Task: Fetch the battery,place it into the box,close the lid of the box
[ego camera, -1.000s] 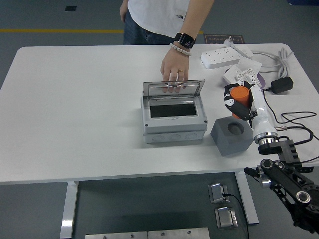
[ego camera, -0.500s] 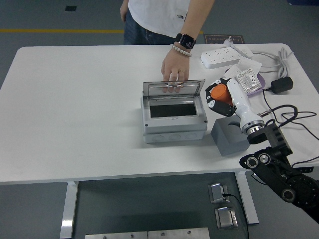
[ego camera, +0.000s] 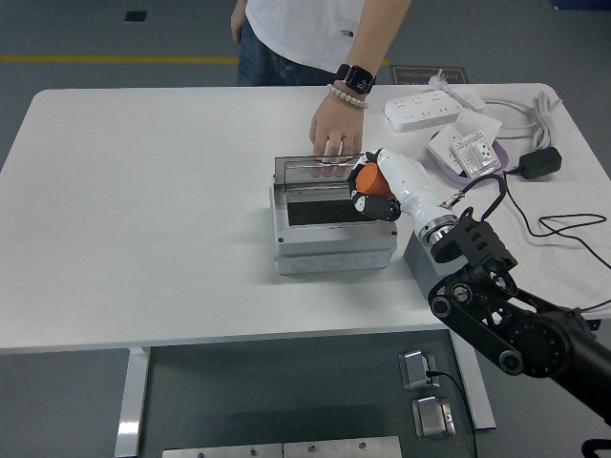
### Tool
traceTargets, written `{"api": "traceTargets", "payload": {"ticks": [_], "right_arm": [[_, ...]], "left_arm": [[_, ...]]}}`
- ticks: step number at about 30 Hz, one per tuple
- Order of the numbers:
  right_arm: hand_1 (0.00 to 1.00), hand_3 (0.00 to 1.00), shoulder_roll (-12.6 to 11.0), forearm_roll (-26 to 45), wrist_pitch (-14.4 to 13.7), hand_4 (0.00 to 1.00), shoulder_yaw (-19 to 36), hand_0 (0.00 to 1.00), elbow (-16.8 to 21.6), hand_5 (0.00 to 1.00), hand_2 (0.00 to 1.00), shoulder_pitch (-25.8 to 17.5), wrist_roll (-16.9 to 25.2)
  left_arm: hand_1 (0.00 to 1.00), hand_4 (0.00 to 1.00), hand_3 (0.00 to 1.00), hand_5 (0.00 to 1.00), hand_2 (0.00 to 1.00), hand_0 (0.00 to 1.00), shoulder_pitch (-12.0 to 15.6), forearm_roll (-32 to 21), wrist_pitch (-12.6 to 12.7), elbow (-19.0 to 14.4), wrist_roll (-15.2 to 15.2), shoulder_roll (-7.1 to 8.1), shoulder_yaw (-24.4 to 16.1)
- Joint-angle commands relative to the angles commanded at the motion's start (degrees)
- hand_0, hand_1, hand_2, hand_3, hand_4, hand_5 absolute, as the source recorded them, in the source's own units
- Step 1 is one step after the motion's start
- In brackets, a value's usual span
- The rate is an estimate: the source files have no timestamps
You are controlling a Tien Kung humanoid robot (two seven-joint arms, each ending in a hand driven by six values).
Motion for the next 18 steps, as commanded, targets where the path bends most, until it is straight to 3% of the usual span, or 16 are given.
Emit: {"api": "traceTargets", "payload": {"ticks": [18], "right_arm": [[0.242,0.244,3.6,-0.3,0.4,0.002,-6.0,0.191,-2.2,0.002,0.248,3.0,-0.8]], "left_arm": [[0.561,0.002,0.483,0.002,0.511,0.402,-0.4,-0.2,-0.2,0.0,0.1,0.09,0.5]]}}
